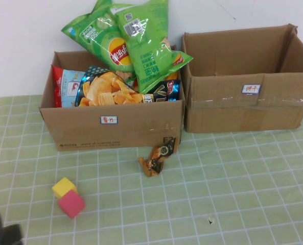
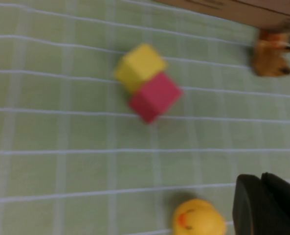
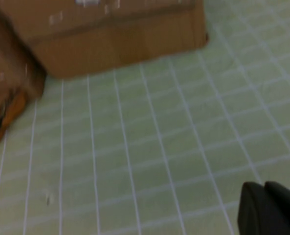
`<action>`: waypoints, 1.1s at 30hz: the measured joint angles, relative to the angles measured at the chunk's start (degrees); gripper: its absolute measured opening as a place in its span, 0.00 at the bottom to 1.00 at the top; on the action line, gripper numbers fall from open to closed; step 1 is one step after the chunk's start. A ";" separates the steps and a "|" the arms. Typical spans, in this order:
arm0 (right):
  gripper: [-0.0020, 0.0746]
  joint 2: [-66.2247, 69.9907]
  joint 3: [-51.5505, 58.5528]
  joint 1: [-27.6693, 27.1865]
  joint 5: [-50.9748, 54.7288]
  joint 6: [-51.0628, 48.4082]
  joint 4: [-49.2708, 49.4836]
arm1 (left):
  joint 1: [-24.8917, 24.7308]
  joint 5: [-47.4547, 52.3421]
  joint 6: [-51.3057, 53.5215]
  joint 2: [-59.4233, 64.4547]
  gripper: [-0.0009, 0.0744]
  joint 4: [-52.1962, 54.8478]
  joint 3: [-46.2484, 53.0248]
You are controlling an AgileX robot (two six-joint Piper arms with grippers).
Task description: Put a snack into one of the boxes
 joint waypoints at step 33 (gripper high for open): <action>0.02 19.94 0.01 0.00 -5.34 -18.23 17.45 | -30.70 -1.96 21.52 66.99 0.49 7.08 -47.88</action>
